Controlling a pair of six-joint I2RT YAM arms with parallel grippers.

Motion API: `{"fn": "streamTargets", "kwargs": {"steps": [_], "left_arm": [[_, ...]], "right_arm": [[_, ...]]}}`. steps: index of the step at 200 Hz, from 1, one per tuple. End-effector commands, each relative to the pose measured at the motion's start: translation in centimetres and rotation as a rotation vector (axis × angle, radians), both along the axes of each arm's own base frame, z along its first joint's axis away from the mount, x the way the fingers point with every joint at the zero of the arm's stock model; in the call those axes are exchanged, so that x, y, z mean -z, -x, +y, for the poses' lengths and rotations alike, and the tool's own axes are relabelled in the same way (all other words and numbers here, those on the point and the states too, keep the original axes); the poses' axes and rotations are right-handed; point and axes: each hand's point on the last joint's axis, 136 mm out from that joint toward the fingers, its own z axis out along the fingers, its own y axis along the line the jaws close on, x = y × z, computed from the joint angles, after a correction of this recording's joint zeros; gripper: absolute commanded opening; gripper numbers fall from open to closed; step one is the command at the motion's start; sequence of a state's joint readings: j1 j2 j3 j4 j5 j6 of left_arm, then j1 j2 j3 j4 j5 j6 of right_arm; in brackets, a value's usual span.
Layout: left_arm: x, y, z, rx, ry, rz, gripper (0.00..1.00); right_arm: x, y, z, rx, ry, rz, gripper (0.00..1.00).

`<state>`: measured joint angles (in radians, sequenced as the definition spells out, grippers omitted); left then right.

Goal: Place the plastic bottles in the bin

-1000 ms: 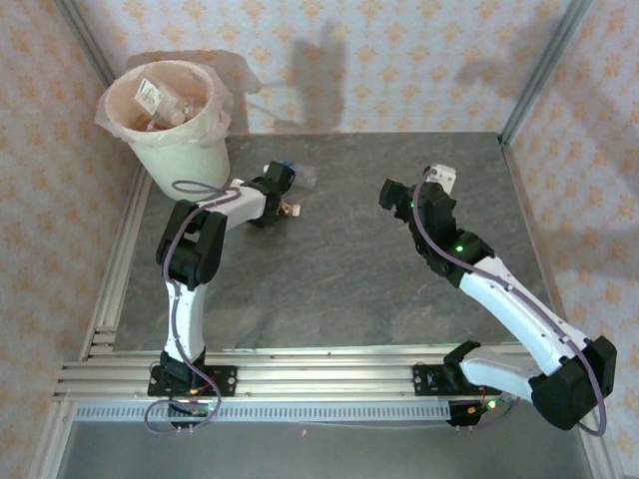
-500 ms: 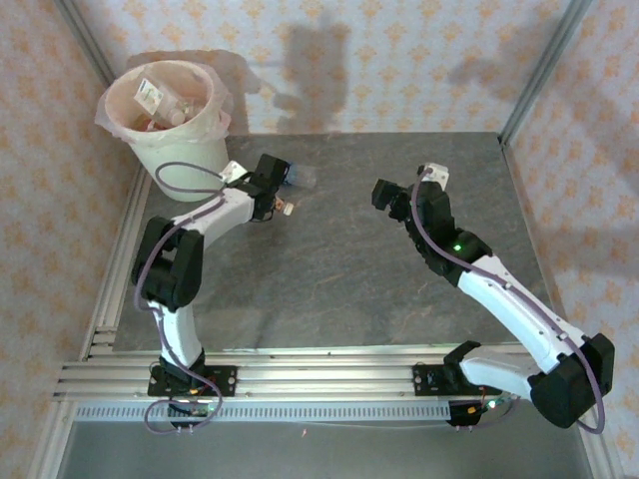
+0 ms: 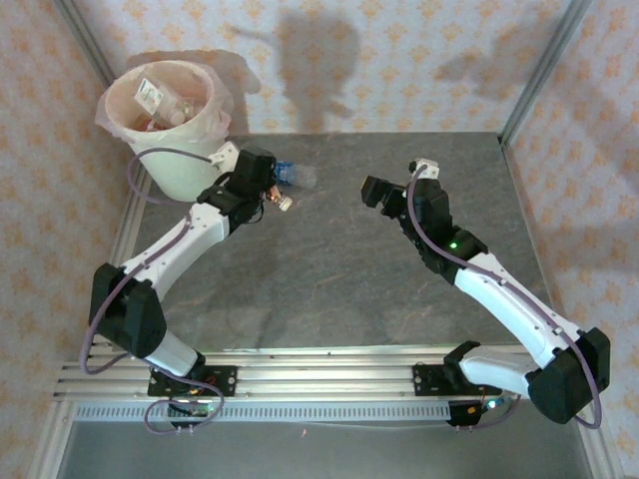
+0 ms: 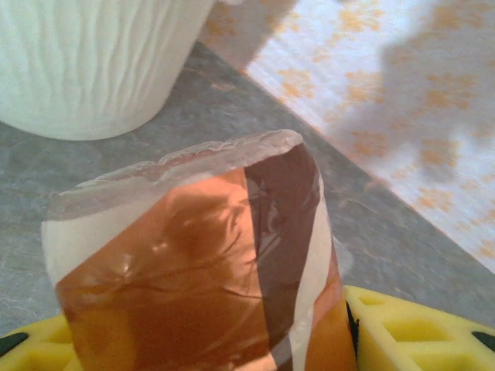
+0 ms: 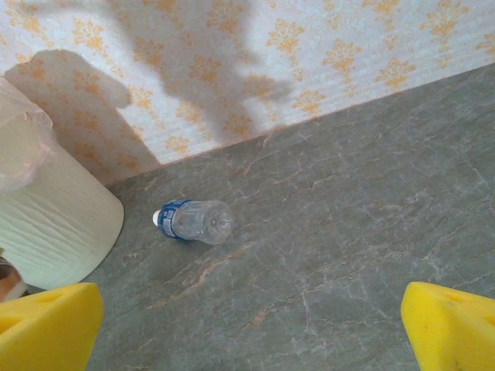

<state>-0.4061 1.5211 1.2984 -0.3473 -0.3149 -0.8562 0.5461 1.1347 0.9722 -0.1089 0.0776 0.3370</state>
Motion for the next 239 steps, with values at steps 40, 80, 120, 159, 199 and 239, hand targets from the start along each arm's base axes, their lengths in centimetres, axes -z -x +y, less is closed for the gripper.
{"fn": "streamTargets", "kwargs": {"steps": [40, 80, 120, 159, 199, 239], "left_arm": [[-14.2, 0.0, -4.1, 0.382, -0.130, -0.216, 0.56], [-20.5, -0.9, 0.6, 0.240, -0.231, -0.315, 0.55], [-22.9, -4.1, 6.7, 0.039, -0.203, -0.377, 0.55], [-22.6, -7.5, 13.2, -0.165, -0.184, -0.395, 0.55], [-22.1, -9.6, 17.0, -0.291, -0.260, -0.360, 0.55], [-20.6, -12.2, 19.3, -0.345, -0.269, -0.336, 0.56]], "right_arm": [[-1.0, -0.7, 0.8, -0.024, -0.031, -0.022, 0.99], [-0.9, -0.5, 0.7, -0.021, -0.032, -0.020, 0.99], [-0.4, -0.4, 0.6, -0.015, -0.041, -0.003, 0.99], [-0.6, -0.1, 0.2, -0.007, -0.025, -0.009, 0.99], [-0.5, 0.0, -0.2, 0.006, -0.019, -0.008, 0.99], [-0.3, -0.1, -0.2, 0.009, -0.013, -0.005, 0.99]]}}
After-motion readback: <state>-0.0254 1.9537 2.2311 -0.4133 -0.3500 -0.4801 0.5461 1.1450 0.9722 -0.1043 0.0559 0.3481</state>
